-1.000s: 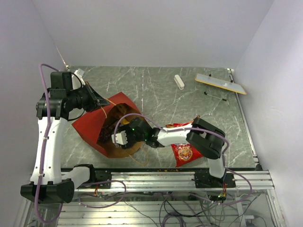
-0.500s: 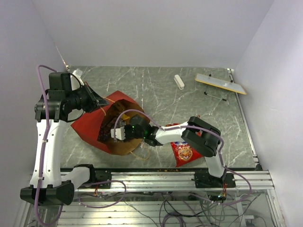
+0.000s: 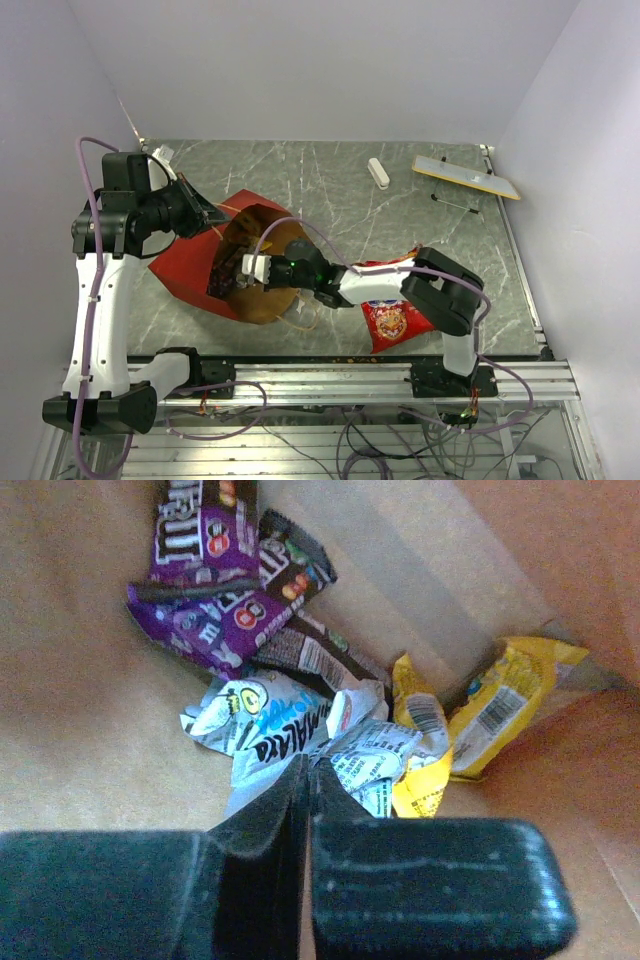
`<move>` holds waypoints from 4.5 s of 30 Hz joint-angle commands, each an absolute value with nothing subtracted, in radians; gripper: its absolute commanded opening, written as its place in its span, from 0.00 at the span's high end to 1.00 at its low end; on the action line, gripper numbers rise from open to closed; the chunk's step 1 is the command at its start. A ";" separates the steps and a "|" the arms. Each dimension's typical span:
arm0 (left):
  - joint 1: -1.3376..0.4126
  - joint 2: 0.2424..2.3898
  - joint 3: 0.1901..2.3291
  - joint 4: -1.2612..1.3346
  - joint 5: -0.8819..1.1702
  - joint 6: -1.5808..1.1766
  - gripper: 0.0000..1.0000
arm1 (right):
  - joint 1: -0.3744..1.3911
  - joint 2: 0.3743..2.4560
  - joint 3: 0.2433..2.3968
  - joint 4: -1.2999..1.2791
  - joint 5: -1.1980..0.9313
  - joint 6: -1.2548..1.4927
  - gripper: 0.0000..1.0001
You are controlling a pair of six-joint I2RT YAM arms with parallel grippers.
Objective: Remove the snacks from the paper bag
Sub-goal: Take out the snack from the paper bag, then place the snack at the center of the board, then take out the snack from the paper bag.
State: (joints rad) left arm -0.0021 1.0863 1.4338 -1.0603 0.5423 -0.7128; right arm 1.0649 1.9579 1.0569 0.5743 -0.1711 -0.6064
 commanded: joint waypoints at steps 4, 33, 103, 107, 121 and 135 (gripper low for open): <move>-0.005 1.077 1.446 -1.057 0.536 -0.684 0.93 | 1.060 1.763 1.008 0.552 -0.277 -0.480 1.00; -0.005 1.074 1.388 -0.997 0.554 -0.683 0.93 | 0.897 0.934 0.697 -0.022 0.421 -0.178 1.00; -0.005 1.025 1.375 -1.128 0.509 -0.686 0.93 | 1.065 1.751 0.994 0.327 -0.391 -0.816 0.49; -0.005 1.047 1.410 -1.160 0.502 -0.663 0.93 | 1.077 1.841 1.068 0.316 -0.374 -0.860 0.49; -0.005 1.072 1.444 -1.173 0.502 -0.643 0.93 | 1.100 2.051 1.210 0.330 -0.123 -0.905 0.62; -0.005 1.069 1.449 -1.156 0.481 -0.636 0.93 | 1.102 1.899 1.175 0.315 -0.122 -0.758 1.00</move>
